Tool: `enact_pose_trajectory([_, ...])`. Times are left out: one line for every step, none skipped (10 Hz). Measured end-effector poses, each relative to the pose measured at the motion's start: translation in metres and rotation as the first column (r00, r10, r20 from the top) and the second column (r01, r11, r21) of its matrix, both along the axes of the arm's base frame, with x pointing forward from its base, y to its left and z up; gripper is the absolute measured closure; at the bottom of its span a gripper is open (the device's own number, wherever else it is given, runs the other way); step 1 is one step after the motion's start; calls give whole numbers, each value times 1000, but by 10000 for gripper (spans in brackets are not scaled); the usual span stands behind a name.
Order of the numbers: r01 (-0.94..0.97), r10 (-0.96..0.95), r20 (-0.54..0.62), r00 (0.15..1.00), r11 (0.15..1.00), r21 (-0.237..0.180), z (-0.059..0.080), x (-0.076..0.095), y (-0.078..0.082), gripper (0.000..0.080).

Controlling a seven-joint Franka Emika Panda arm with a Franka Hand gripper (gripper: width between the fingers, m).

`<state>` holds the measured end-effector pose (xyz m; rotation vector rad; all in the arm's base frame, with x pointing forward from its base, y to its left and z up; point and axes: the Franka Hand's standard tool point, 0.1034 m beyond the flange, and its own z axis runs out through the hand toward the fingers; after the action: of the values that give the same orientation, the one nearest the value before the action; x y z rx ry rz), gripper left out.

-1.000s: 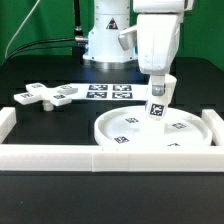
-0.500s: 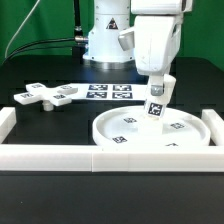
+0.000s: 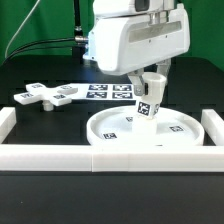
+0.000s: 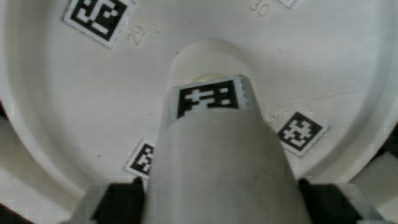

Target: Assemble round table

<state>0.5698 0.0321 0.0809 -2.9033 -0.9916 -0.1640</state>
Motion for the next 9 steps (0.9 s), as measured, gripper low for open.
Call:
enact_pose_trajectory([55,-55,-6,998,998,5,0,0,0,387])
enact_pose_trajectory([114,-114,-12,993,993,9,0,0,0,387])
enact_pose_trajectory([158,-158,-14,987,987,13,0,0,-1,387])
enact_pose_trajectory([291,-291,-3,957,956,38,1,1,-4,387])
enact_pose_trajectory([386,-387,7,922,921,56,0,-4,-6,387])
enact_pose_trajectory([445,-447,19,894,893,69,0,-5,-7,387])
enact_pose_trajectory([519,-523,26,852,850,87,0,-4,-7,387])
enact_pose_trajectory([574,-580,38,814,812,103,0,-3,-6,387])
enact_pose_trajectory([656,-663,29,748,745,124,0,-3,-2,387])
